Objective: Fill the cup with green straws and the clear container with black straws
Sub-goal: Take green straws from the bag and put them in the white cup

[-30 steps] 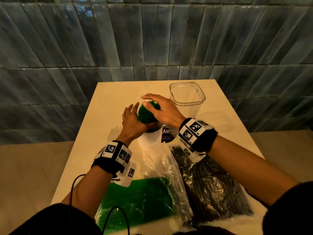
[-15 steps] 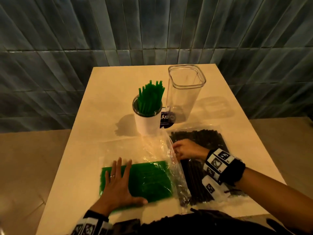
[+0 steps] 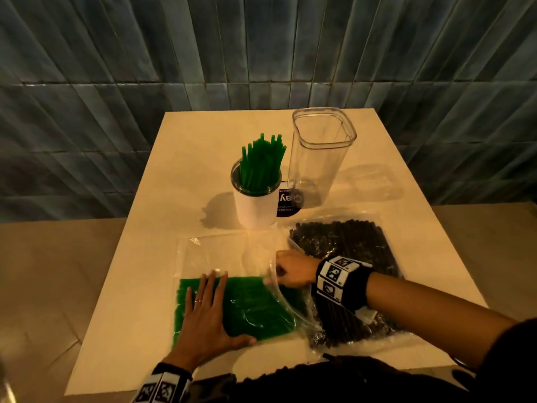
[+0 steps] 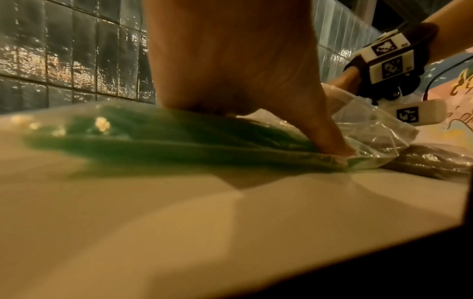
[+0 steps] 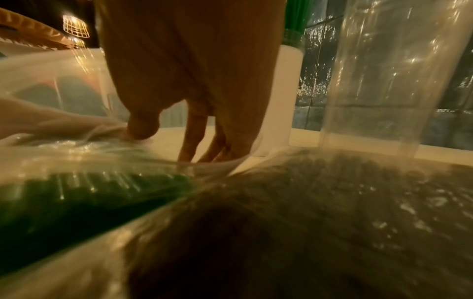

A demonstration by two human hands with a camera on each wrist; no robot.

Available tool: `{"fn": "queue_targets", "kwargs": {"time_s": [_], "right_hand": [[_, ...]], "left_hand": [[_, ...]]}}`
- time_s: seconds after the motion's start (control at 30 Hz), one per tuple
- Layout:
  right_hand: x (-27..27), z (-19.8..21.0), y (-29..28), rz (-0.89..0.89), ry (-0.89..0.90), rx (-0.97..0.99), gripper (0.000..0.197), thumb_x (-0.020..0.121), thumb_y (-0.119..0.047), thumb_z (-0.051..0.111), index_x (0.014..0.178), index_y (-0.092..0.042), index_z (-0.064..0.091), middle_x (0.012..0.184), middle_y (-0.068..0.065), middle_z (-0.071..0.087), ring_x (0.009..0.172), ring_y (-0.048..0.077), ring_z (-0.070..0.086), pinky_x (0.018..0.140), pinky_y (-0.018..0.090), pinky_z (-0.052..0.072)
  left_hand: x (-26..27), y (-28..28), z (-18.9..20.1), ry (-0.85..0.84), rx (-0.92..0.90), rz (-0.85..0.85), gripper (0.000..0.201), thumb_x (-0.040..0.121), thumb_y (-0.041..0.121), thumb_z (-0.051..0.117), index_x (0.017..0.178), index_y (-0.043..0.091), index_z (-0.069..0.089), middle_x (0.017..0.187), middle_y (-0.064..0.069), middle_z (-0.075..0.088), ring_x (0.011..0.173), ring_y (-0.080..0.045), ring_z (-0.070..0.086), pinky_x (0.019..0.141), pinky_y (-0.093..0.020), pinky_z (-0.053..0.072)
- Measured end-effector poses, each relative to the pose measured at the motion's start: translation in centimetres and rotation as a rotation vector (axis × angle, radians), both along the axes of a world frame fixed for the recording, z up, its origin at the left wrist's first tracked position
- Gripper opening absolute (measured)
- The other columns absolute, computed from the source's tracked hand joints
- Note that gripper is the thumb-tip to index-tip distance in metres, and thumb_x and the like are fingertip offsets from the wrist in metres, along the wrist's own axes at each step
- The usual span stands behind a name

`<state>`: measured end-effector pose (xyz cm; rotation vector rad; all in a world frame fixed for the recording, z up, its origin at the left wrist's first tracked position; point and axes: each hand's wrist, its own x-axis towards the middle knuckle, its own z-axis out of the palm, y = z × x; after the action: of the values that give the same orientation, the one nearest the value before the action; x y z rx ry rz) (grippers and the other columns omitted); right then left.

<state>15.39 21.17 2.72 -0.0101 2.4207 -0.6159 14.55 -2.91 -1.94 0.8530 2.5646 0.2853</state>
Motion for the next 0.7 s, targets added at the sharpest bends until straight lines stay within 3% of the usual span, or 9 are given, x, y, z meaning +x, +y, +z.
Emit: {"fn": "queue_targets", "kwargs": {"time_s": [0.07,0.13,0.23,0.37,0.5,0.57,0.7], "right_hand": [[0.1,-0.2,-0.1,-0.003,-0.035,-0.038,0.031,0.094,-0.025,0.051,0.103,0.001,0.064,0.104,0.019,0.063,0.097,0.031,0.058,0.093,0.039,0.046],[0.1,0.1,-0.3,-0.032,-0.05,-0.063,0.029,0.09,-0.016,0.056,0.116,-0.004,0.061,0.117,0.017,0.061,0.109,0.03,0.056,0.096,0.035,0.043],[-0.1,-0.4,0.1,-0.005,-0.065,-0.065,0.047,0.083,-0.019,0.067,0.127,-0.007,0.054,0.128,0.015,0.053,0.119,0.03,0.051,0.101,0.037,0.042],[0.3,-0.6,0.2,-0.143,-0.112,-0.203,0.067,0.079,-0.017,0.072,0.137,-0.008,0.04,0.138,0.01,0.041,0.128,0.027,0.041,0.098,0.027,0.037],[0.0,-0.3,-0.4,-0.062,-0.053,-0.055,0.054,0.076,-0.022,0.074,0.124,-0.013,0.051,0.127,0.008,0.051,0.115,0.027,0.052,0.095,0.037,0.048],[-0.1,-0.3,-0.8,0.022,-0.028,0.033,0.042,0.078,-0.026,0.071,0.116,-0.014,0.056,0.121,0.009,0.054,0.107,0.026,0.055,0.091,0.038,0.05],[-0.2,-0.9,-1.4,0.183,0.045,0.217,0.034,0.088,-0.028,0.059,0.117,-0.011,0.054,0.124,0.011,0.053,0.105,0.027,0.056,0.089,0.037,0.051]], "left_hand": [[0.0,0.0,-0.2,0.011,0.003,0.001,0.143,0.04,0.101,0.041,0.146,0.021,-0.011,0.153,-0.005,-0.019,0.141,-0.023,-0.021,0.111,-0.046,-0.018],[0.0,0.0,-0.3,0.015,0.007,-0.001,0.143,0.041,0.101,0.041,0.147,0.02,-0.01,0.153,-0.005,-0.017,0.141,-0.024,-0.02,0.11,-0.046,-0.018],[-0.1,0.1,-0.3,0.015,0.004,0.0,0.144,0.04,0.101,0.041,0.147,0.019,-0.009,0.153,-0.004,-0.017,0.141,-0.024,-0.02,0.11,-0.046,-0.017],[-0.1,0.1,-0.4,0.011,0.011,-0.002,0.144,0.04,0.101,0.041,0.148,0.019,-0.008,0.153,-0.005,-0.017,0.141,-0.024,-0.019,0.11,-0.047,-0.018],[-0.1,0.2,-0.4,0.025,-0.006,-0.022,0.145,0.038,0.102,0.04,0.148,0.02,-0.007,0.154,-0.007,-0.016,0.141,-0.027,-0.02,0.111,-0.05,-0.016],[-0.2,0.2,-0.2,0.029,-0.019,-0.031,0.146,0.037,0.102,0.04,0.148,0.02,-0.008,0.153,-0.008,-0.019,0.141,-0.028,-0.023,0.11,-0.05,-0.019],[-0.5,0.4,0.2,0.046,-0.017,-0.054,0.145,0.035,0.103,0.039,0.146,0.026,-0.012,0.154,-0.012,-0.016,0.141,-0.029,-0.022,0.11,-0.046,-0.023]]}}
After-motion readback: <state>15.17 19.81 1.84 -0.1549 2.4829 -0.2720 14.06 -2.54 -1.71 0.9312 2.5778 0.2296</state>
